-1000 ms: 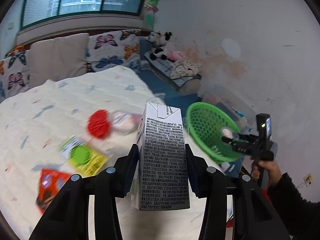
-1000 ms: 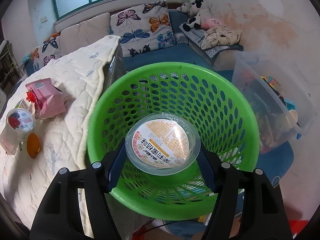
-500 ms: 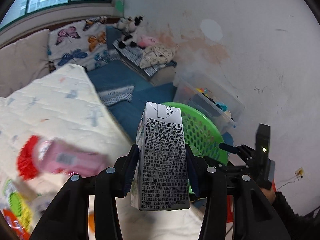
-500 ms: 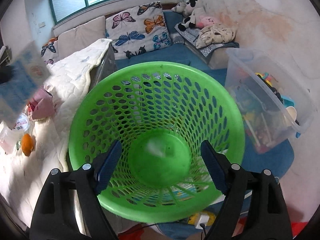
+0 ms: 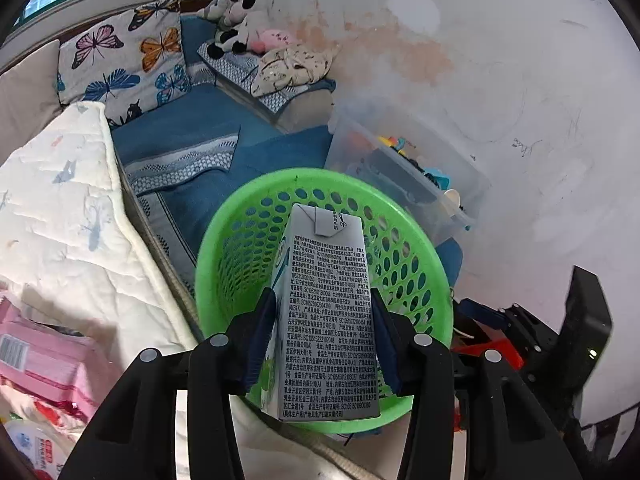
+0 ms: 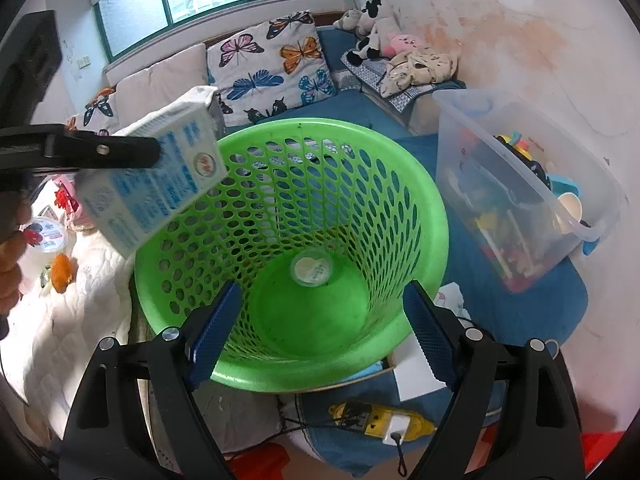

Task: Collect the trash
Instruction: 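Drop the milk carton into the green basket with the left tool, then grasp the strawberry yogurt tub with the right tool while the left tool grasps the orange snack wrapper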

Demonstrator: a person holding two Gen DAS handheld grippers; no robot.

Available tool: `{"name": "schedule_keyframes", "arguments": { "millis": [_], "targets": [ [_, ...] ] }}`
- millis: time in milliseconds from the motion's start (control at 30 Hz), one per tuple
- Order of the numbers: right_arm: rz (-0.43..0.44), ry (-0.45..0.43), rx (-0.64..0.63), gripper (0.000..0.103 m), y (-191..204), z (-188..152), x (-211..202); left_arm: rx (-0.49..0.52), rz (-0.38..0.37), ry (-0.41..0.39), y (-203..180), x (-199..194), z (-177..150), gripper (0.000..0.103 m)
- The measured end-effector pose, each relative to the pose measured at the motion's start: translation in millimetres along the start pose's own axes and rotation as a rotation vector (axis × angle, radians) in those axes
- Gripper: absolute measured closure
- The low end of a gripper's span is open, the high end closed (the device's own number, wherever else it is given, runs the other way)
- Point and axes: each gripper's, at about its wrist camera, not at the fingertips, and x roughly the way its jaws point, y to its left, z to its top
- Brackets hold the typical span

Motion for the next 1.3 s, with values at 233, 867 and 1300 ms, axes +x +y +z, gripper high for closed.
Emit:
{"name": "schedule_keyframes", "arguments": {
  "millis": [233,867,1300],
  "targets": [
    [0.012,0.003,-0.001,0.020,6,-2,-1,0.004,0.020,0.002,-4,5,-6,0.028],
    [0.105,-0.011,-0.090,0.020,81,-5,-15,-0.210,0.283,-0.131,91,-120,-91,0.026],
    [0.147,-0.033,-0.168,0.019,161,2,-24,-0.350,0.418,-0.201,181,-208,-165,0.019]
  ]
}}
